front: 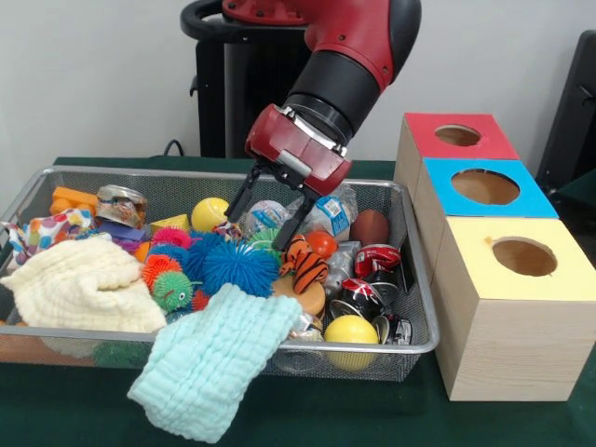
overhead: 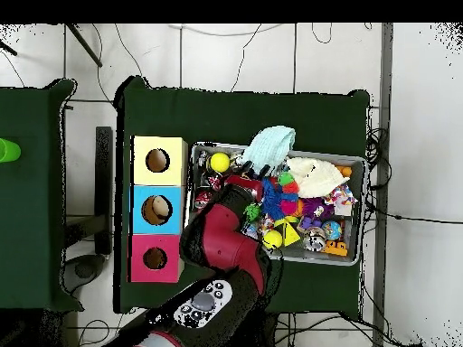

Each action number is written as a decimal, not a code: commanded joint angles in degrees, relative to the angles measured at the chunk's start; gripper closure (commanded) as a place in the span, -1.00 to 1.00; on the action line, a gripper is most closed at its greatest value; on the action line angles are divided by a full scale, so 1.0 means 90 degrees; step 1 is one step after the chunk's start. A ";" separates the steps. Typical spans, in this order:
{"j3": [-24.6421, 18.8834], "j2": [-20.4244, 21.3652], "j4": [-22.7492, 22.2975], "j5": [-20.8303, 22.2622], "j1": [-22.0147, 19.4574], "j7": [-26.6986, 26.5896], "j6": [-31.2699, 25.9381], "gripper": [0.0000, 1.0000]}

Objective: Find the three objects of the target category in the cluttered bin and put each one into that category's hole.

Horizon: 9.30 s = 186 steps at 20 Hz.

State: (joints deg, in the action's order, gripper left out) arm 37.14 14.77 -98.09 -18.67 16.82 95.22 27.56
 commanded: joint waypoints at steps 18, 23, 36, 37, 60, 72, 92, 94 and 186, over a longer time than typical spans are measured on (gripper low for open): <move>-0.0346 0.0409 -0.0359 -0.0227 0.0435 0.1141 -0.0649 -1.00; -0.0513 0.0531 -0.0474 -0.0106 0.0338 0.1292 -0.0502 -1.00; -0.0637 -0.0640 -0.0409 -0.0423 0.0390 0.1595 0.0833 -1.00; -0.0651 -0.0717 -0.0400 -0.0467 0.0406 0.1618 0.0901 -1.00; -0.0644 -0.1279 -0.0241 -0.1573 0.1032 0.1476 0.0931 -1.00; -0.0941 -0.1509 -0.0222 -0.0909 0.0551 0.1860 0.1773 -1.00; -0.0795 -0.2042 -0.0144 -0.1692 0.0981 0.1551 0.2053 -1.00; -0.0788 -0.2003 -0.0175 -0.1683 0.0997 0.1554 0.2030 -1.00; -0.1046 -0.2116 -0.0708 -0.1914 0.1266 0.2111 0.2668 1.00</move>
State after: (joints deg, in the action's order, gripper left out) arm 38.13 -3.83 -105.22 -35.66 28.93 95.55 47.23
